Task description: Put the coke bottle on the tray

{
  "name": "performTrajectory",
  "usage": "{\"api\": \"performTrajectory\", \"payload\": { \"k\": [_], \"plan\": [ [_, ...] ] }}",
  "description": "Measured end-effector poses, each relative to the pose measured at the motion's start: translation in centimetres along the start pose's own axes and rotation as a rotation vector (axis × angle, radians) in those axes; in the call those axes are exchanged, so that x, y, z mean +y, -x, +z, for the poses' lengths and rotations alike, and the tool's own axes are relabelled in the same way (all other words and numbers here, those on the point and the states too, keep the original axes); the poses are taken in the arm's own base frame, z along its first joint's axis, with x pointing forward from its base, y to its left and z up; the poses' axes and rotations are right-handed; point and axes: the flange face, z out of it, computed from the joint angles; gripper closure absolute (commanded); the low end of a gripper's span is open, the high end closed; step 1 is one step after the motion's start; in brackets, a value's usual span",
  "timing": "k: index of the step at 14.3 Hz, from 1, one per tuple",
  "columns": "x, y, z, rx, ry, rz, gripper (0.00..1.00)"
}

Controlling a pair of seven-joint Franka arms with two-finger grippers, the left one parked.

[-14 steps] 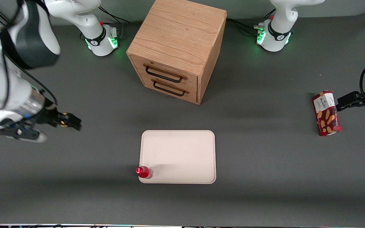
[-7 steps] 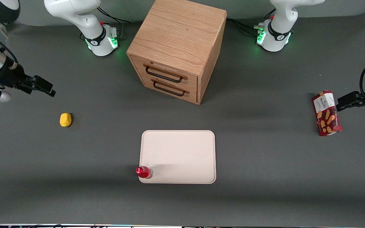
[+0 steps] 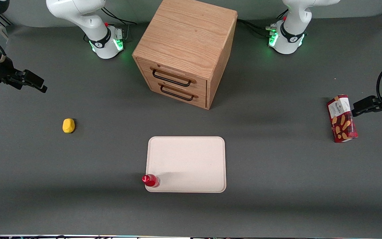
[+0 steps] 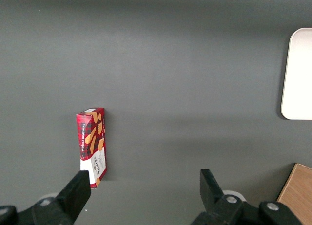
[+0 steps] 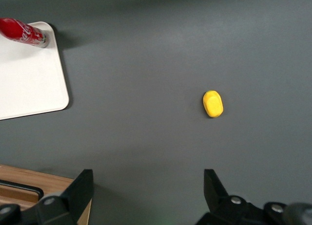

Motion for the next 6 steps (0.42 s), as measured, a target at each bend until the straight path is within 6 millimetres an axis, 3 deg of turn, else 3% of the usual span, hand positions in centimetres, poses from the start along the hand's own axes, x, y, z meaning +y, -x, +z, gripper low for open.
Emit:
{"api": "performTrajectory", "payload": {
  "k": [6],
  "plan": [
    [-1.9,-1.3,0.2,0.004,0.016,-0.001,0.00]
  ]
}}
